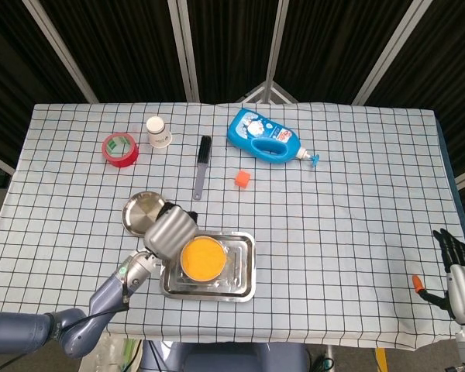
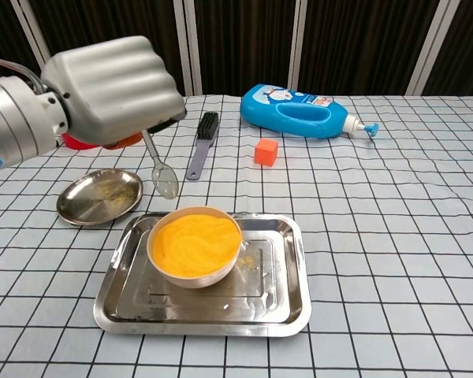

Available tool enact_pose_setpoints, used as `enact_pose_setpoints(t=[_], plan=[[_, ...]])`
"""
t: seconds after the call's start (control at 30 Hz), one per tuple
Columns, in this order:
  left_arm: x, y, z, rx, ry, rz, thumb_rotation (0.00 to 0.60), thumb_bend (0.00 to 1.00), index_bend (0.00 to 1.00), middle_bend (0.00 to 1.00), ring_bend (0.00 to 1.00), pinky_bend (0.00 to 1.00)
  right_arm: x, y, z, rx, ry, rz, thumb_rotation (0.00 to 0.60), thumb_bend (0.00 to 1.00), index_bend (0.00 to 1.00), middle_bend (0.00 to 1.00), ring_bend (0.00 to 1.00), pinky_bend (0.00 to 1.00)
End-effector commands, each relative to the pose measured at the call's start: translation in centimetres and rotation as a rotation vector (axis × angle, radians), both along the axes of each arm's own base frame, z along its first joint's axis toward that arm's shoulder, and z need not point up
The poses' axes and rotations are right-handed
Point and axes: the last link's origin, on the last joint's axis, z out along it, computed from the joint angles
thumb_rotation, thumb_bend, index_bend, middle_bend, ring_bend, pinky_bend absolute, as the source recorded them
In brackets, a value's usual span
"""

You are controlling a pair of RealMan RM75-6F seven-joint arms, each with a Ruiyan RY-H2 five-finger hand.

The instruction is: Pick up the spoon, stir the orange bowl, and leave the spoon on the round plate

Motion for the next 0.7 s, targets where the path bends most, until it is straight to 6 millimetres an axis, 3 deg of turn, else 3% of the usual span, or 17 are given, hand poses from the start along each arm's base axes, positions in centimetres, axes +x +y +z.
enact_pose_setpoints(t=[0.03,0.2,0.4,0.53,0.7], plan=[[-3.8,2.2,0.3,0.07,-0.317,0.331,0.6,0.61,0.83,1.0,1.0,1.0,-0.1,0.0,0.0,-0.001,-0.001,-0.004,0.6,0.39,0.0,0.0,0.0,0.0],[-7.2,3.7,1.1,0.121,-0.366,0.487,0.6,0.61,0.83,1.0,1.0,1.0,-0.1,-0.1,0.0,0.007,-0.005,-0.01,0.6,0.39,0.0,0.0,0.0,0.0],[-11.3,4.1,1.1,0.156,-0.345,0.594,0.6,0.61,0.82,1.0,1.0,1.0,0.1,0.0,-0.2,0.012,-0.002,-0.001,0.6,0.39,0.0,0.0,0.0,0.0],[-13.3,4.1,0.9,0.168,-0.301,0.634,0.6,0.61,0.82,1.0,1.0,1.0,0.1,0.0,-0.3,0.015,-0.003,-0.003,0.6,0.39,0.0,0.0,0.0,0.0],[-14.4,4.1,0.1,0.162,-0.309,0.682,0.6,0.6,0.8,1.0,1.0,1.0,0.0,0.0,-0.3,0.016,-0.006,-0.008,0.6,0.39,0.0,0.0,0.0,0.0]])
